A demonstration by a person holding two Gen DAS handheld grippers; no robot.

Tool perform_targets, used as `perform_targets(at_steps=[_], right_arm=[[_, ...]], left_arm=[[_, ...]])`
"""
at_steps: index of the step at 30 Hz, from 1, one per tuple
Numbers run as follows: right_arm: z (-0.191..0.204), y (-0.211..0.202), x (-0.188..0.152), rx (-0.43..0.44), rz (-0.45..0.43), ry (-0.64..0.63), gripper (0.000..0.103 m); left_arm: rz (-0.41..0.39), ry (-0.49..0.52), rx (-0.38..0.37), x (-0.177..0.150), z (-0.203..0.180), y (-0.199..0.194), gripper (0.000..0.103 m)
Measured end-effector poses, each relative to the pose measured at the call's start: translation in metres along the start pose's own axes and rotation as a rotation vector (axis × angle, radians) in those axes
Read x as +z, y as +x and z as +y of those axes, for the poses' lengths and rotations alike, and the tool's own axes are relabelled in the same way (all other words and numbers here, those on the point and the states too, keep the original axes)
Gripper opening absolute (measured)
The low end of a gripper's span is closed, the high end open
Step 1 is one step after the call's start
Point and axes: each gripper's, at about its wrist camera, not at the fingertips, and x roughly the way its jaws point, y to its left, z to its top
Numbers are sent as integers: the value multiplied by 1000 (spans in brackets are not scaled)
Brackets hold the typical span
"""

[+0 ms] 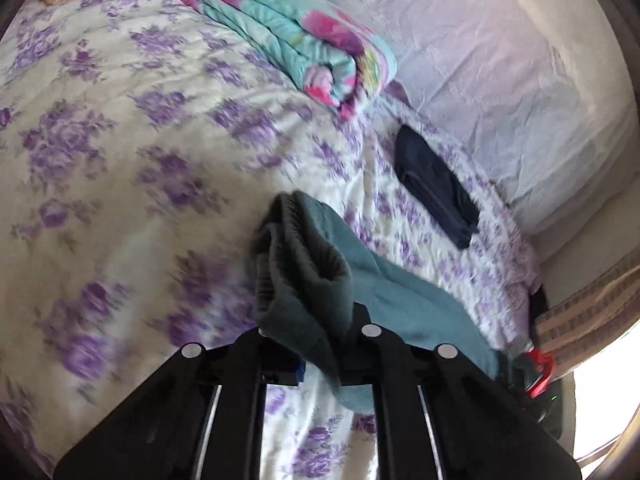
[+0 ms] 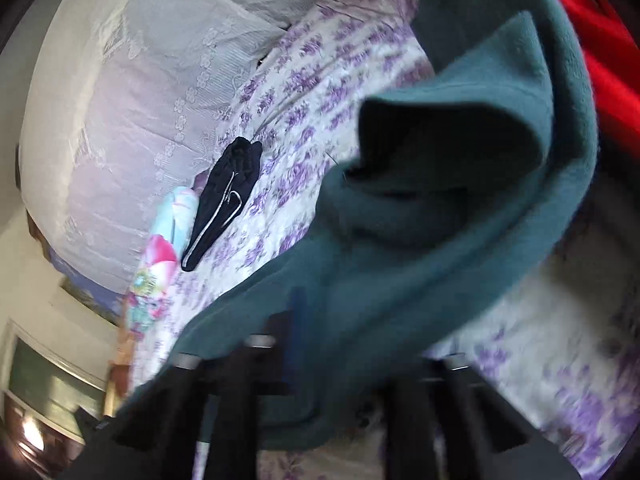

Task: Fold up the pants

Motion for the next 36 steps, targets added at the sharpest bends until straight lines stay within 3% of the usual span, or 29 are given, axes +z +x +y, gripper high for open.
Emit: perform_targets(at_steps=[4,7,8,10,11,13,15,17,21,24,28,30,32,33,34,35,36], right_arm=[[33,-3,-31,105,72,-48,6],[76,7,-72,181,166,-163,6],[86,14,-86,196,207,-197,10],[89,24,-103,154,294,-215,38],[85,23,-110,142,334,-194,51],[78,-1,-117,182,309,-173,52],[71,-33,-115,159,259,-190,53],[63,-65,-113,139,191,-188,55],[56,-100,-98,134,96,-171,54],[78,-88,-92,-103,23,-373,53],[89,-61,-99,-390,19,-609,52],[87,-48,-105,-470,44,-686,38],[75,-42,-106,-494,70,-695,30],[72,-43,-102,-474,71,-677,15],[70,-47,-97,-449,64,-656,6],[69,-51,-95,-409,61,-628,6],[64,-59,-86,-299,64,-547,6]], left_arm=[[-128,8,25,21,17,-51,8],[-213,14,100,38,38,-96,8],[-208,19,141,40,47,-102,8],[-152,-7,197,34,68,-103,11],[-123,-42,210,28,83,-103,16],[-113,-91,199,11,110,-111,25],[-168,-111,218,-6,124,-130,57],[-254,-118,243,-23,126,-151,67],[-320,-65,147,-40,119,-176,68],[-286,-12,102,-50,97,-165,73],[-215,57,68,-65,78,-142,75],[-194,92,77,-70,69,-132,76],[-178,111,97,-74,64,-123,77],[-165,116,98,-75,62,-118,77],[-155,115,96,-76,62,-115,77],[-150,113,95,-77,63,-113,77],[-146,111,98,-78,64,-111,78]])
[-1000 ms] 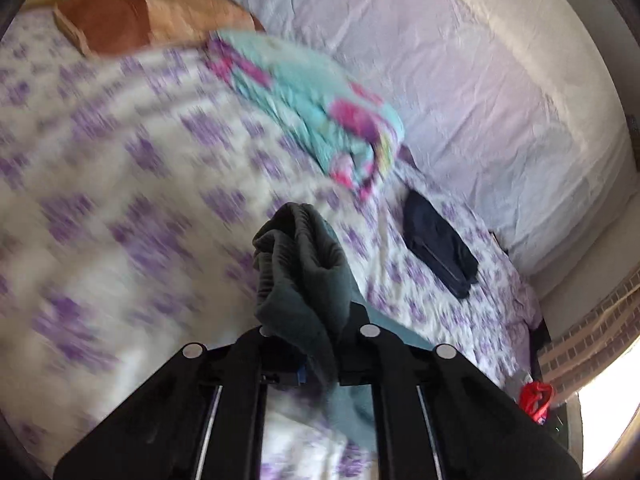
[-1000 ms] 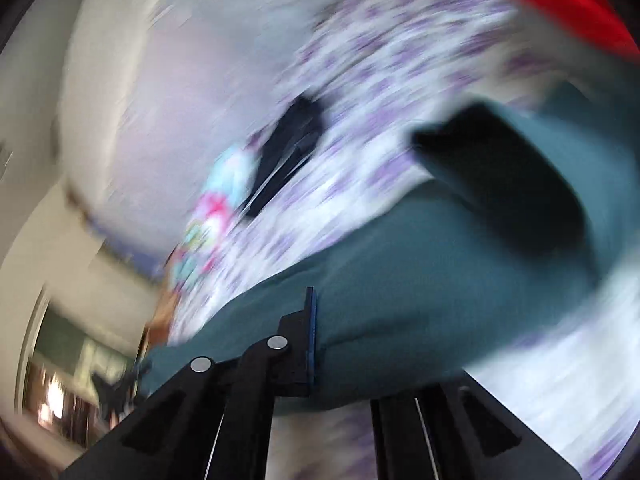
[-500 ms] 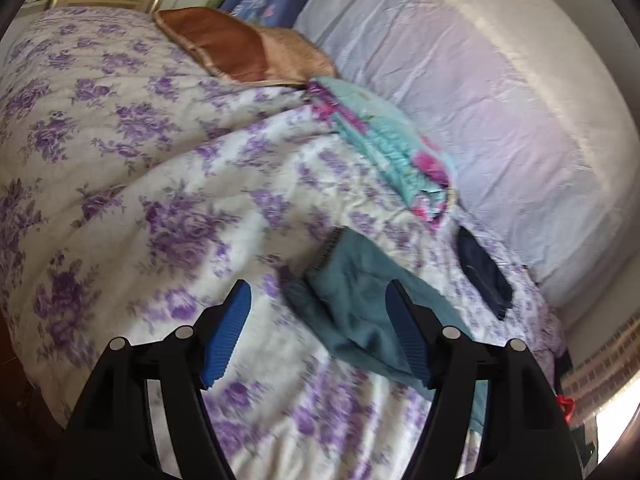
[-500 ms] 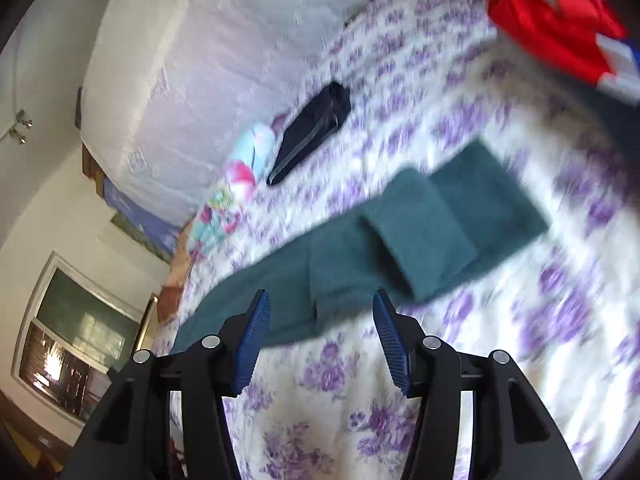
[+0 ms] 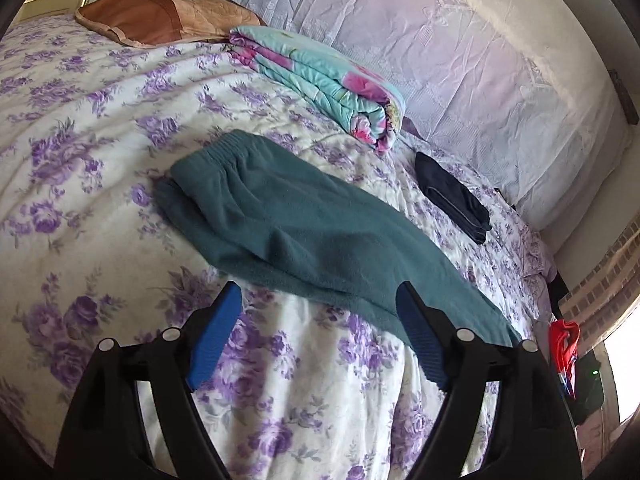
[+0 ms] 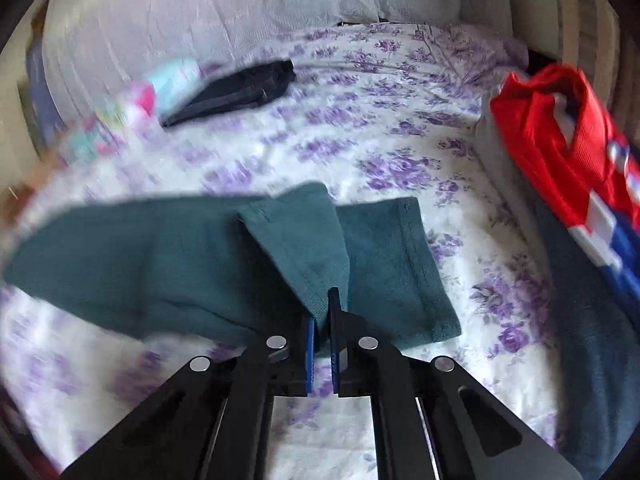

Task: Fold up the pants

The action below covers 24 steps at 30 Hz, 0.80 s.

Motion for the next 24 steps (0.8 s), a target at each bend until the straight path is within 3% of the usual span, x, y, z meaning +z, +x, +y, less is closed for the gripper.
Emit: perform_targets(at_steps=[2,4,5,7,8,9,10,14,19,21,24], right_arm=[[-39,-7,8,254,-32,273,6],[-75,-5,14,311,-81,463,6],[-90,-3,15,256,-100,514,7],[-97,-2,16,86,-108,483,13],[-93,-5,12,-28,-110,427,27],[-89,-7,9,-57,-112,395,53],[-84,-10,4,-36,-124,367,57],[-68,-25,-5,49,-158,313,57],[-60,-20,-8,295,-95,394,53],[-56,-9,-13,329,-44,427,46],[-54,3,-18,298,4,462,40]], left_arm=[[3,-3,6,0,3,2,78],[3,-13,1,0,2,1,79],[3,-17,-2,1,2,1,79],[7,-23,-4,1,1,-2,79],[8,-22,-4,1,0,-4,79],[9,-18,1,1,-1,-6,81],[9,-16,8,2,-1,-8,82],[15,-39,8,6,2,-8,84],[34,-63,-29,2,-2,-4,84],[35,-38,-16,0,-7,-2,84],[37,-13,-6,1,-12,-3,84]])
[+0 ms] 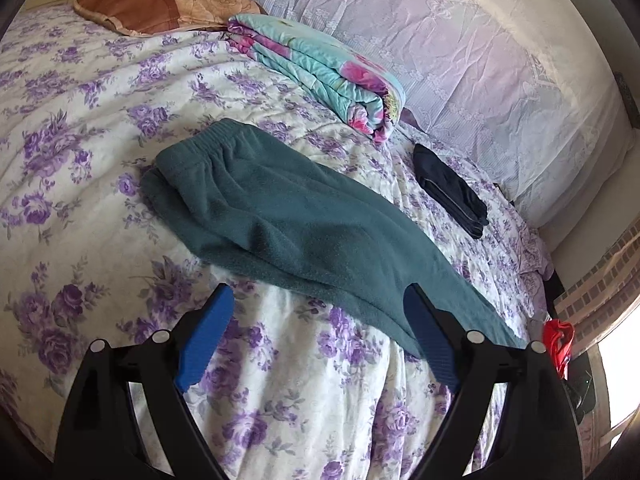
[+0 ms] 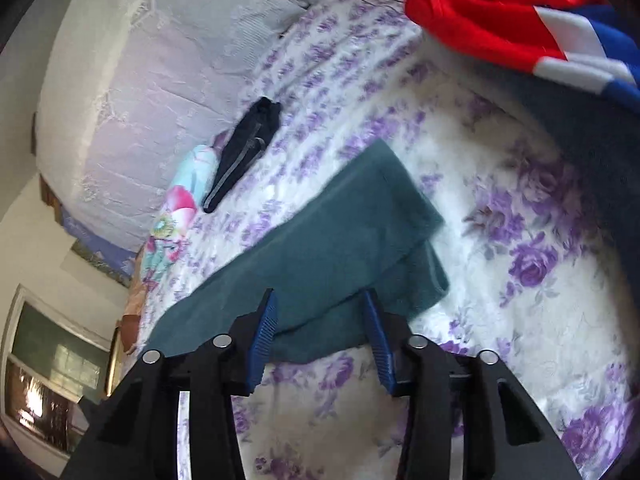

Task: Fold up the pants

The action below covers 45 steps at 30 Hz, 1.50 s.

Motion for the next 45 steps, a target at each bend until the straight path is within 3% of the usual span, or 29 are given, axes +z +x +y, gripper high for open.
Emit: perform_targets(at_steps=[4,5,8,9,13,19,25,28,31,32,35,36,41,45], right_arm=[[3,13,8,-25,14,20,40],[3,16,11,-30,16,20,35],[-4,21,18,-11,-25,52,7],[-4,22,18,6,-50,41,5],[1,22,13,14,-109,-16,4],[-11,15,17,54,-128,28,4],[-13,18,17,64,-114,34,5],[-14,20,17,64,-106,40,5],[-14,21,18,59,-100,37,5],[-13,20,17,57,-99,34,5],[-12,17,20,67,-95,39,5],[-10,15,24,76,-93,41,5],[10,11,64,67,-89,-6,4],[29,33,121,-7,-118,-41,1]], left_arm=[[14,-15,-11,1,2,3,84],[16,-21,-16,2,2,4,84],[20,-47,-29,2,7,5,84],[24,-55,-34,4,9,5,84],[38,-98,-45,15,16,4,84],[34,-198,-69,32,31,1,84],[-9,-209,-26,52,38,-3,84],[9,-187,10,61,36,8,83],[66,-232,24,63,44,25,70],[75,-244,16,62,46,28,60],[86,-224,2,68,48,32,13],[91,-220,-15,74,47,33,3],[35,-174,-62,126,20,32,1],[-3,-138,-70,187,-13,65,1]])
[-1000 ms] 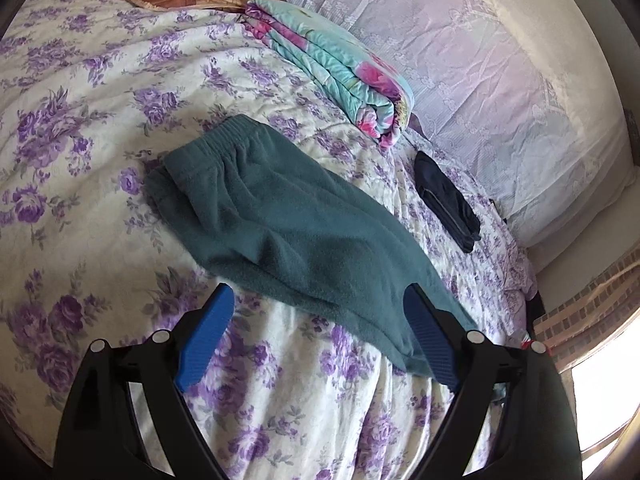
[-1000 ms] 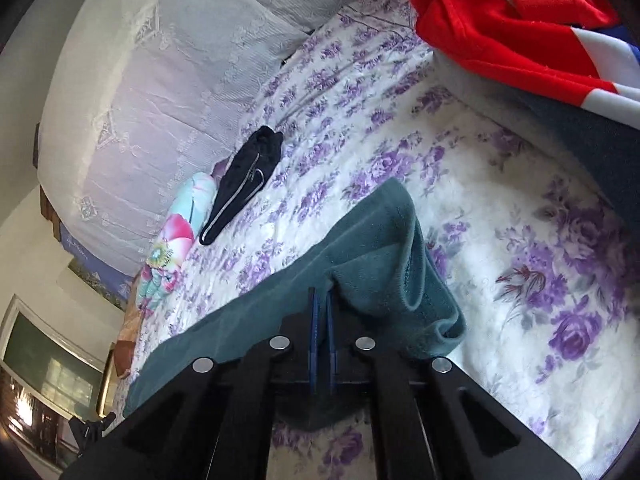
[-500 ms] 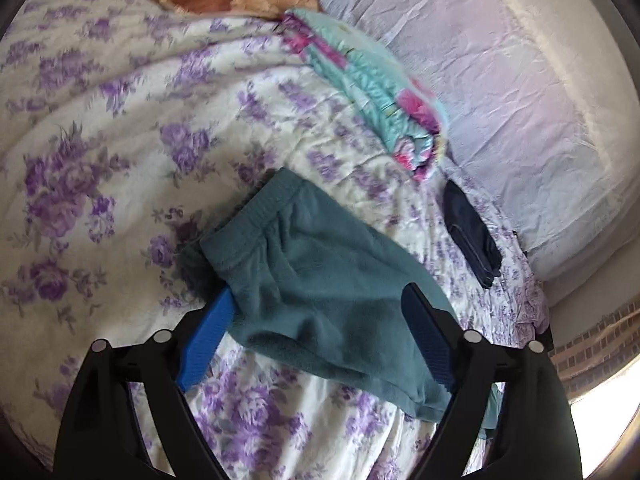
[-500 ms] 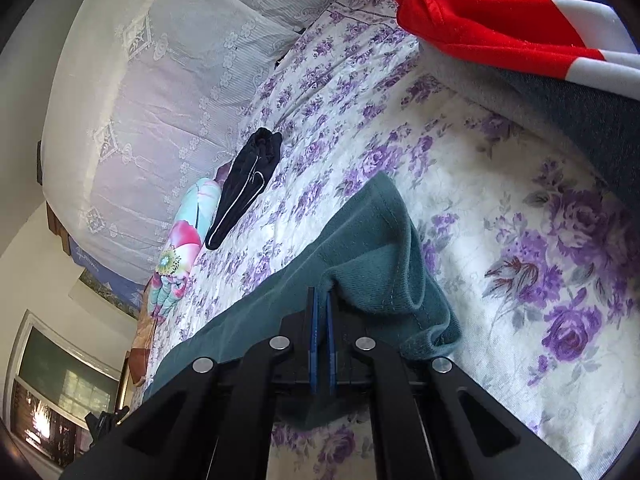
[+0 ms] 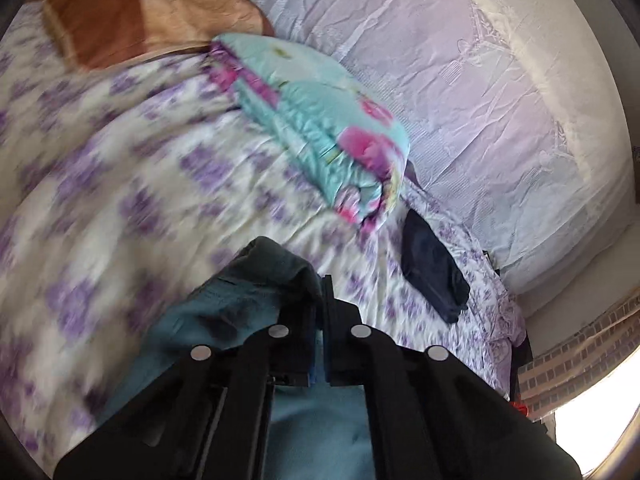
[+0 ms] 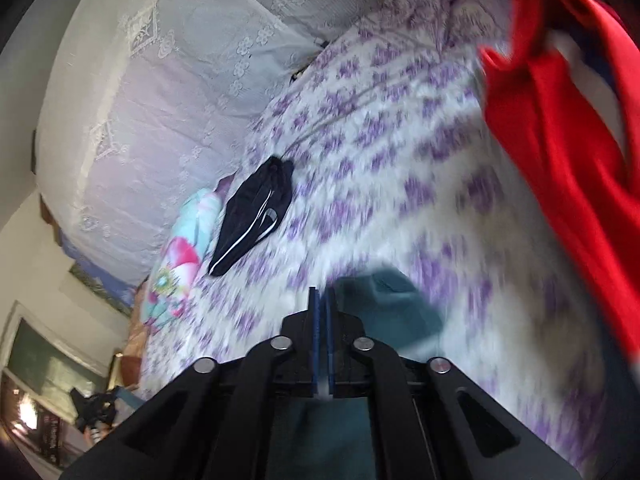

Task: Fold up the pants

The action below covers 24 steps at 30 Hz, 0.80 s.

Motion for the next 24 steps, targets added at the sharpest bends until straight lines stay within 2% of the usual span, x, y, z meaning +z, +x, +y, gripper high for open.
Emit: perform_targets(at_steps=[3,5,8,11,13,14,15,18,22,24], right_arm=[[-1,32,39,-21,0,32,1],[4,60,61,-89,7,-6,1],[17,81,66,-59,66,-57,5],[26,79,52,-50,104,-113,6],[20,75,44,-94,133,-137,15],[15,73,42,-106,139,-131,36],[5,69,40,-141,148,-118,51],[-9,61,34,-206,165,-130,51],[-23,58,18,-205,216,-111,51],[-28,65,4,-215,254,-119,43]], left_arm=[[-18,3,40,34,-16,39,1],[-37,15,95,56,-25,68,1],[-33,-2,167,73,-23,101,1],[51,-88,217,75,9,141,1],[87,-106,242,67,25,156,1],[97,-115,249,61,32,161,1],[106,-115,243,53,40,166,2],[65,-71,216,48,43,163,3],[48,-82,175,47,52,160,3],[44,-86,158,47,55,158,3]])
